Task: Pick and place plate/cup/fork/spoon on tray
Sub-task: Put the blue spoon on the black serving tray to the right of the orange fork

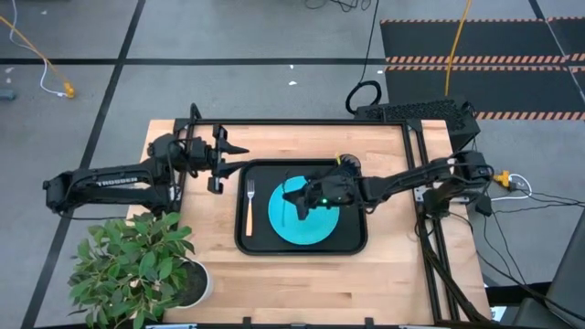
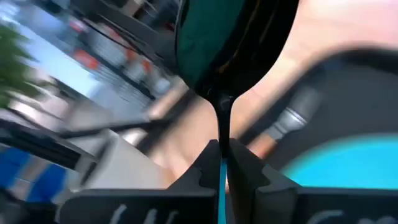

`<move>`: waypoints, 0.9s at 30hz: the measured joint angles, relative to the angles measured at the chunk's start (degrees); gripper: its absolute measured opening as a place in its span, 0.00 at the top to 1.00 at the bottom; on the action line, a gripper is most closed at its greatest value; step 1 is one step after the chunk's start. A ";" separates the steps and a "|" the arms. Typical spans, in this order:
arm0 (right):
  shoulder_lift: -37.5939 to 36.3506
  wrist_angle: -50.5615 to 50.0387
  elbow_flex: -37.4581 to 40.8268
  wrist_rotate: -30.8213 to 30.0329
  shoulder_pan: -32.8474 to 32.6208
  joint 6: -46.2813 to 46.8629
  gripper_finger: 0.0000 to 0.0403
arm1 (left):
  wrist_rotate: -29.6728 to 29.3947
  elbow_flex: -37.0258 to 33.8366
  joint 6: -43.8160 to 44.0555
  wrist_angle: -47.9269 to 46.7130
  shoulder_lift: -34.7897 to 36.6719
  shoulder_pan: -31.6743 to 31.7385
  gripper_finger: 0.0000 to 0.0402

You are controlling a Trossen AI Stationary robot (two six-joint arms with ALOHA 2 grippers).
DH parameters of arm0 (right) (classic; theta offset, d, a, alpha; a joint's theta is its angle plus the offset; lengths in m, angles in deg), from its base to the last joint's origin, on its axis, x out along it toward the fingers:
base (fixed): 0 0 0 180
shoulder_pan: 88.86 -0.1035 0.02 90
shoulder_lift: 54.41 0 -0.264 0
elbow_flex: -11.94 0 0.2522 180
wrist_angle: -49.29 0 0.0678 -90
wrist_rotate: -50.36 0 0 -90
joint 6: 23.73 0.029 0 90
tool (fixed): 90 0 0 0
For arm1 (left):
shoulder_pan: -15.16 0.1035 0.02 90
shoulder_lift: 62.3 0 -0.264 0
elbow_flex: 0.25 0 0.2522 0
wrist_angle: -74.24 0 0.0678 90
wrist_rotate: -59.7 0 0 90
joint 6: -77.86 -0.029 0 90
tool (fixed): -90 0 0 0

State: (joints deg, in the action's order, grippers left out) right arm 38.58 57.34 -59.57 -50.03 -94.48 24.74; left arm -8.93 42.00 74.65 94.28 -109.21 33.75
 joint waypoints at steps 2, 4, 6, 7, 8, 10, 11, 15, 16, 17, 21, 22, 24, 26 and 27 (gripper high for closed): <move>1.54 4.05 -1.10 0.16 0.30 -0.81 1.00 | 0.01 0.00 0.14 -0.04 0.00 0.20 0.63; 3.39 4.72 -2.36 0.20 0.36 -1.18 1.00 | 0.01 0.00 0.14 0.09 -0.15 0.20 0.63; 6.39 4.86 -4.84 0.22 0.40 -1.21 1.00 | 0.00 0.00 0.34 -0.15 -0.24 0.19 0.63; 7.80 4.64 -5.91 0.47 0.40 -1.20 1.00 | 0.01 0.00 0.37 -0.14 -0.23 0.19 0.63; 9.19 4.51 -7.12 1.43 0.40 -1.13 1.00 | 0.00 0.00 0.38 -0.01 -0.20 0.20 0.63; 12.25 4.58 -10.06 3.11 0.58 0.26 1.00 | -0.19 0.00 0.38 -0.19 -0.22 0.20 0.63; 13.48 4.45 -11.24 3.48 0.70 0.99 1.00 | -0.25 0.00 0.36 -0.31 -0.22 0.20 0.63; 17.83 -1.92 -16.42 4.80 1.52 4.06 1.00 | -0.36 0.00 0.41 -0.67 -0.20 0.20 0.63; 18.72 -3.79 -17.57 4.70 1.80 4.83 1.00 | -0.37 0.00 0.41 -0.79 -0.22 0.20 0.63; 19.43 -5.02 -18.87 4.66 2.07 5.98 1.00 | -0.40 0.00 0.42 -0.91 -0.22 0.20 0.63; 20.72 -8.34 -21.41 4.54 3.23 8.95 1.00 | -0.40 0.00 0.21 -1.07 -0.22 0.31 0.63; 20.72 -8.62 -21.39 4.00 3.47 9.64 1.00 | -0.40 0.00 0.19 -1.09 -0.22 0.30 0.63; 20.67 -8.79 -21.39 2.23 3.98 11.24 1.00 | -0.42 0.00 0.24 -1.07 -0.22 0.52 0.63; 20.64 -9.05 -21.39 1.32 4.32 12.65 1.00 | -0.42 0.00 0.33 -1.06 -0.22 0.82 0.63; 20.64 -9.18 -21.39 1.50 4.58 13.58 1.00 | -0.45 0.00 0.37 -1.06 -0.22 0.87 0.63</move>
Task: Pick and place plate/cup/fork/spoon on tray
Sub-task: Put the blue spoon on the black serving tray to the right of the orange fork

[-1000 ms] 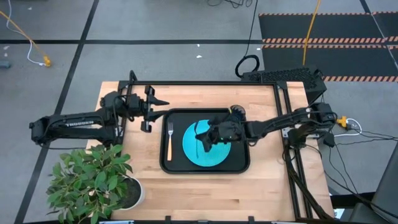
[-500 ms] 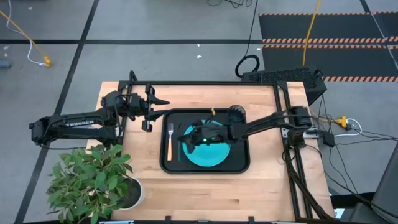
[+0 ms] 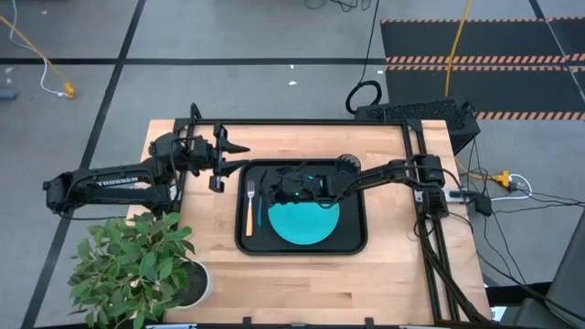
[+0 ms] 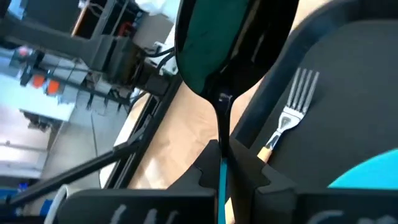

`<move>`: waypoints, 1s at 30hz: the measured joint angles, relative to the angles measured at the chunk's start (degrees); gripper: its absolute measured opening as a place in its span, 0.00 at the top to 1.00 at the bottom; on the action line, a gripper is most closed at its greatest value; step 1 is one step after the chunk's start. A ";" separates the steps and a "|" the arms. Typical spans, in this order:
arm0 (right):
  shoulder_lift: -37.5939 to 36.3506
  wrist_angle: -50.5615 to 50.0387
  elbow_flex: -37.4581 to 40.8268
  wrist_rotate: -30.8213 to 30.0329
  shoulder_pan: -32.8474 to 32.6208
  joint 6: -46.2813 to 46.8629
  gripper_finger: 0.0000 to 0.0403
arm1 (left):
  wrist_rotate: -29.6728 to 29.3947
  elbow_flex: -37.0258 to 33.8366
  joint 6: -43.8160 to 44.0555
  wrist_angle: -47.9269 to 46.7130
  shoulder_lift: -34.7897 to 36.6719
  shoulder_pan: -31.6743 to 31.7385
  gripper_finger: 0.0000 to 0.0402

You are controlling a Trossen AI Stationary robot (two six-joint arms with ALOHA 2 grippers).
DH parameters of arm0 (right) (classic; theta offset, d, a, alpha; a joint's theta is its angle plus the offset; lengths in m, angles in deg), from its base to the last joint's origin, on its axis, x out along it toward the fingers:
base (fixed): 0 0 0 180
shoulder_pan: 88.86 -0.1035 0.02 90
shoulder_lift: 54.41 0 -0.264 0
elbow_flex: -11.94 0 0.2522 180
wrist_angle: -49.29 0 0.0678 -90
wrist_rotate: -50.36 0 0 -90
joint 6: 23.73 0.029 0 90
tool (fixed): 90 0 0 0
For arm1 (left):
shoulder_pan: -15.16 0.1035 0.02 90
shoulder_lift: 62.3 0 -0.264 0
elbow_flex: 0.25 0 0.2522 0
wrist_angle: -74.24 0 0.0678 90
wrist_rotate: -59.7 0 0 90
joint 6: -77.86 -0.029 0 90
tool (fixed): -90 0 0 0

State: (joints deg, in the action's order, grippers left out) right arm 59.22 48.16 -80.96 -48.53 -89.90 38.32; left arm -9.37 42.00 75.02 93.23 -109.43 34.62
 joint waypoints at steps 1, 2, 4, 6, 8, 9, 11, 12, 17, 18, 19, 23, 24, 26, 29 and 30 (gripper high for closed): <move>0.00 -0.46 0.00 0.13 0.20 1.12 1.00 | 0.01 0.00 -0.01 0.00 0.00 0.19 0.63; 0.00 -1.18 0.00 0.39 0.29 1.97 1.00 | 0.02 0.00 0.02 -0.02 0.00 0.31 0.63; 0.00 -2.20 0.00 1.46 0.50 2.39 1.00 | 0.00 0.00 0.04 -0.02 0.00 0.45 0.63; 0.00 -2.62 0.00 1.50 0.61 2.39 1.00 | 0.00 0.00 0.04 0.01 0.00 0.49 0.63; 0.00 -2.16 0.00 1.48 0.61 2.37 1.00 | 0.02 0.00 0.04 0.03 0.00 0.49 0.63; 0.00 -2.18 0.00 1.48 0.61 2.26 1.00 | 0.00 0.00 0.06 0.17 0.00 0.51 0.63; 0.42 -1.95 0.00 1.46 0.57 2.13 1.00 | 0.00 0.00 0.08 0.31 0.02 0.51 0.63; 0.90 -1.29 0.00 1.60 0.57 2.26 1.00 | 0.00 0.00 0.12 0.37 0.02 0.51 0.63; 4.62 4.31 0.00 5.30 0.54 3.26 1.00 | -0.02 0.00 -0.03 0.44 0.00 0.51 0.63; 5.23 4.83 0.00 6.12 0.54 3.26 1.00 | 0.00 0.00 -0.03 0.44 0.00 0.51 0.63; 5.94 5.27 -0.01 6.24 0.54 3.26 1.00 | -0.02 0.00 -0.03 0.44 0.00 0.51 0.63; 7.36 4.70 -0.89 6.42 0.59 3.29 1.00 | -0.04 0.00 -0.03 0.44 0.00 0.51 0.63; 7.49 4.93 -1.20 6.42 0.66 3.41 1.00 | -0.04 0.00 -0.01 0.44 0.00 0.51 0.63; 7.41 4.44 -1.47 6.27 0.69 3.89 1.00 | -0.04 0.00 0.02 0.47 0.02 0.51 0.63; 7.40 2.91 -1.70 6.22 0.90 3.72 1.00 | -0.04 -0.02 0.02 0.44 0.01 0.66 0.63; 7.42 2.57 -1.70 6.22 0.94 3.64 1.00 | -0.07 -0.02 0.04 0.41 0.01 0.69 0.63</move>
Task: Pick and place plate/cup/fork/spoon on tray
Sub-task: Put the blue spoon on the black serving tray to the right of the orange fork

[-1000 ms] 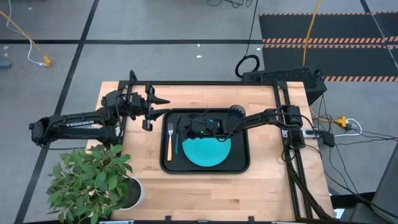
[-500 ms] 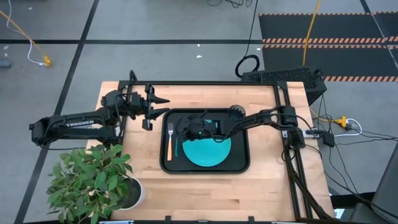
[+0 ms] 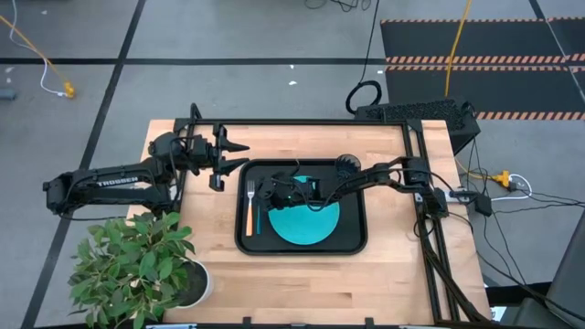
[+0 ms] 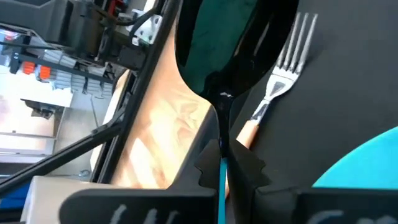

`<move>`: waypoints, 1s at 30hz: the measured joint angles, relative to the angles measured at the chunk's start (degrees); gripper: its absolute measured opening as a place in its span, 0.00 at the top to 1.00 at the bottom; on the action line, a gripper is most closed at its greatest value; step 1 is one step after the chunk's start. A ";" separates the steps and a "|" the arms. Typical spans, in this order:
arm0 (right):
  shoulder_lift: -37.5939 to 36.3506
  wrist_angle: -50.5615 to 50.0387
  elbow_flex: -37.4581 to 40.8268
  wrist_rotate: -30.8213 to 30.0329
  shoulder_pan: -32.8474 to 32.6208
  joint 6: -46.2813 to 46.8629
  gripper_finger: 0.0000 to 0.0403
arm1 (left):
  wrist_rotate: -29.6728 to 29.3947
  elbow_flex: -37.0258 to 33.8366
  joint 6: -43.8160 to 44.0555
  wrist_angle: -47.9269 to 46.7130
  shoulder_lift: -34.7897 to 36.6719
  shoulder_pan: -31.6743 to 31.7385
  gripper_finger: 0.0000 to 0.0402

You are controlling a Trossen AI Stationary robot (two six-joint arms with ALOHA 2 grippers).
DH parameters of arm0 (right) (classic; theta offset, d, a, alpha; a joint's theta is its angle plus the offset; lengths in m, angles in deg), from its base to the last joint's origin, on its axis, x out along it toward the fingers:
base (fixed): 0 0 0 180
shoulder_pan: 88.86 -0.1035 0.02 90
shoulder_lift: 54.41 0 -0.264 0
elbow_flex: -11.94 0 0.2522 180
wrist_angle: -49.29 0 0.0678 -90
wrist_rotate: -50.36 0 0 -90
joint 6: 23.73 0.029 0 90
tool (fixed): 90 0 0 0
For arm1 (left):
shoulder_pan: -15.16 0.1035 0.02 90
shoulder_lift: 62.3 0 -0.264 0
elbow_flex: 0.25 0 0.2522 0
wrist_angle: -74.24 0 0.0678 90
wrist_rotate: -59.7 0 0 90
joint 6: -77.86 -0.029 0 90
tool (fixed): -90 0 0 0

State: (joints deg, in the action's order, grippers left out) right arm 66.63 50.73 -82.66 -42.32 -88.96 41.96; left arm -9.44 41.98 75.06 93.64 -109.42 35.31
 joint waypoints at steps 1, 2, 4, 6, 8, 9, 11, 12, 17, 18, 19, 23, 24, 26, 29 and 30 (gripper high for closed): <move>0.04 -0.09 0.02 -0.02 0.02 0.02 1.00 | 0.01 0.00 0.00 -0.03 -0.01 0.13 0.63; 0.04 -0.12 0.02 -0.02 0.02 0.00 1.00 | 0.02 0.00 0.01 -0.03 -0.01 0.14 0.63; -0.01 -0.56 0.00 -0.02 0.02 -0.01 1.00 | 0.02 0.01 0.07 -0.04 0.01 0.17 0.63; -0.01 -1.38 0.00 -0.02 0.02 -0.24 1.00 | 0.02 0.00 0.07 -0.03 -0.01 0.16 0.63; 0.02 -1.80 0.02 0.00 0.10 -0.35 1.00 | 0.02 0.00 0.07 -0.01 0.01 0.19 0.63; 0.02 -1.84 0.02 0.00 0.10 -0.37 1.00 | 0.02 0.00 0.07 0.01 0.01 0.19 0.63; -0.01 -1.97 0.02 0.08 0.15 -0.36 1.00 | 0.02 0.00 0.08 0.01 0.01 0.19 0.63; -0.01 -2.15 0.02 0.11 0.20 -0.37 0.99 | 0.02 0.00 0.09 0.01 0.01 0.19 0.63; -0.01 -2.19 0.08 0.22 0.75 -1.72 0.94 | 0.02 0.00 0.09 0.01 0.01 0.19 0.63; -0.01 -2.23 0.08 0.24 0.81 -2.04 0.93 | 0.02 0.00 0.09 0.01 0.01 0.19 0.63; -0.01 -2.44 0.08 0.44 0.86 -2.20 0.91 | 0.02 0.00 0.09 0.01 0.01 0.19 0.63; -0.01 -4.27 0.43 1.29 0.89 -2.40 0.85 | 0.02 0.00 0.08 0.03 0.03 0.19 0.63; -0.01 -4.24 0.84 1.29 0.89 -2.36 0.84 | 0.02 0.00 0.09 0.03 0.05 0.19 0.63; 0.00 -4.33 1.35 1.34 0.85 -2.01 0.82 | 0.02 0.00 0.07 0.03 0.05 0.19 0.63; -0.01 -3.66 2.19 1.26 0.87 -1.91 0.80 | 0.02 0.00 0.09 0.03 0.05 0.19 0.63; -0.01 -3.15 2.55 1.27 0.87 -1.90 0.79 | 0.02 -0.01 0.09 0.02 0.12 0.19 0.63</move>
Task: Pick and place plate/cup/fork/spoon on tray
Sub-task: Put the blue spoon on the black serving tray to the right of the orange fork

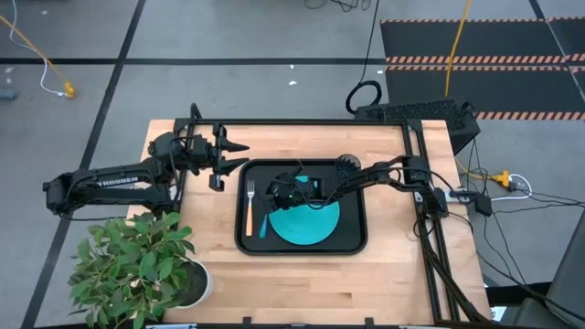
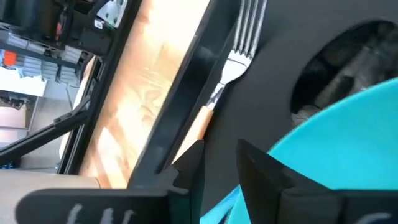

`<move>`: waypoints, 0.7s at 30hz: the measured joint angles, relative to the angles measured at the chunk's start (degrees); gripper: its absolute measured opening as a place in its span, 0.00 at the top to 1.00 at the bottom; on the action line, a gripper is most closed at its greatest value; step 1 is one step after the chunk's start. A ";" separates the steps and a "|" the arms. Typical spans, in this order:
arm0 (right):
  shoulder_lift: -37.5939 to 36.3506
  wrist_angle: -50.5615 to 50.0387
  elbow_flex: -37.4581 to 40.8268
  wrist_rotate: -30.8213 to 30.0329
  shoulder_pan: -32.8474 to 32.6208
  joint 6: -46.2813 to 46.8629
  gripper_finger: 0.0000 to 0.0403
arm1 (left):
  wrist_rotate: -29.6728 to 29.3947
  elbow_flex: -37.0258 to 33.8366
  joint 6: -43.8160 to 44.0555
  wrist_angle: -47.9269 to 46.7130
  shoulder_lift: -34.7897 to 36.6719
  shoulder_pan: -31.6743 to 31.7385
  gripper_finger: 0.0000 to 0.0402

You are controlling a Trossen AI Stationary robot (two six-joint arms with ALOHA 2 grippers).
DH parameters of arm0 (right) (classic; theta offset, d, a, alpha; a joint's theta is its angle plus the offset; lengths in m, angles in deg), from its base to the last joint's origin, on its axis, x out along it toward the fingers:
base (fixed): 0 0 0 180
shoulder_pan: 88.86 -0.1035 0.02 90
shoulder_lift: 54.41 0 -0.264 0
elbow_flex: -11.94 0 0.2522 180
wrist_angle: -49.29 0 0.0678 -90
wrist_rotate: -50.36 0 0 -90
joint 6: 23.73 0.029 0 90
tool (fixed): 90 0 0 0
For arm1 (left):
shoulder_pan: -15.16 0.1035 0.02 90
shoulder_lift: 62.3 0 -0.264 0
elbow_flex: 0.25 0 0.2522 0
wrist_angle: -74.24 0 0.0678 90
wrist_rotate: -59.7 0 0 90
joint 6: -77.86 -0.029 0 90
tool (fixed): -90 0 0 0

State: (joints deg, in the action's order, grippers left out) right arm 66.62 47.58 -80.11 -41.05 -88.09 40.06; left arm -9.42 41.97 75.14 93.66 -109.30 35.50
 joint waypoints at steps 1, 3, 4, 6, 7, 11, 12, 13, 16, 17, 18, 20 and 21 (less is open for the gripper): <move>0.00 0.18 0.26 0.00 0.00 0.00 0.79 | 0.00 -0.01 -0.01 -0.03 0.16 0.00 0.63; 0.00 0.36 0.35 0.01 0.00 -0.19 0.79 | 0.00 -0.01 0.00 0.08 0.27 0.00 0.63; 0.00 0.67 0.35 0.02 0.00 -0.62 0.79 | 0.00 -0.01 -0.02 0.05 0.27 0.00 0.63; 0.00 1.76 0.35 0.02 0.00 -2.12 0.79 | -0.01 -0.03 -0.02 -0.12 0.24 0.00 0.63; 0.00 2.30 0.35 0.00 0.00 -2.88 0.79 | 0.00 -0.03 -0.01 -0.09 0.24 0.00 0.63; 0.00 5.32 0.35 0.02 0.00 -5.43 0.79 | 0.00 -0.03 -0.02 -0.26 0.24 0.00 0.63; 0.00 5.82 0.35 0.04 0.00 -6.33 0.79 | 0.00 -0.03 -0.02 -0.27 0.24 0.00 0.63; -0.06 6.02 0.35 0.04 0.03 -7.16 0.79 | 0.00 -0.03 -0.02 -0.28 0.24 0.00 0.63; -0.66 5.22 0.35 0.04 0.73 -10.12 0.79 | 0.00 -0.03 -0.10 -0.38 0.24 0.00 0.63; -0.74 5.35 0.35 0.04 1.13 -11.64 0.79 | 0.00 -0.03 -0.22 -0.40 0.24 0.00 0.63; -0.76 5.35 0.35 0.09 1.56 -13.63 0.79 | 0.00 -0.02 -0.29 -0.44 0.24 0.00 0.63; -1.20 5.02 0.37 0.69 2.12 -19.41 0.79 | -0.02 -0.03 -0.34 -0.48 0.24 0.00 0.63; -1.29 5.24 0.37 1.24 2.29 -22.68 0.79 | 0.00 -0.01 -0.53 -0.56 0.24 0.00 0.63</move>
State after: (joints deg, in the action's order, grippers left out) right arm 65.33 52.83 -79.73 -39.81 -85.79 17.38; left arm -9.42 41.96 74.61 93.10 -109.06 35.50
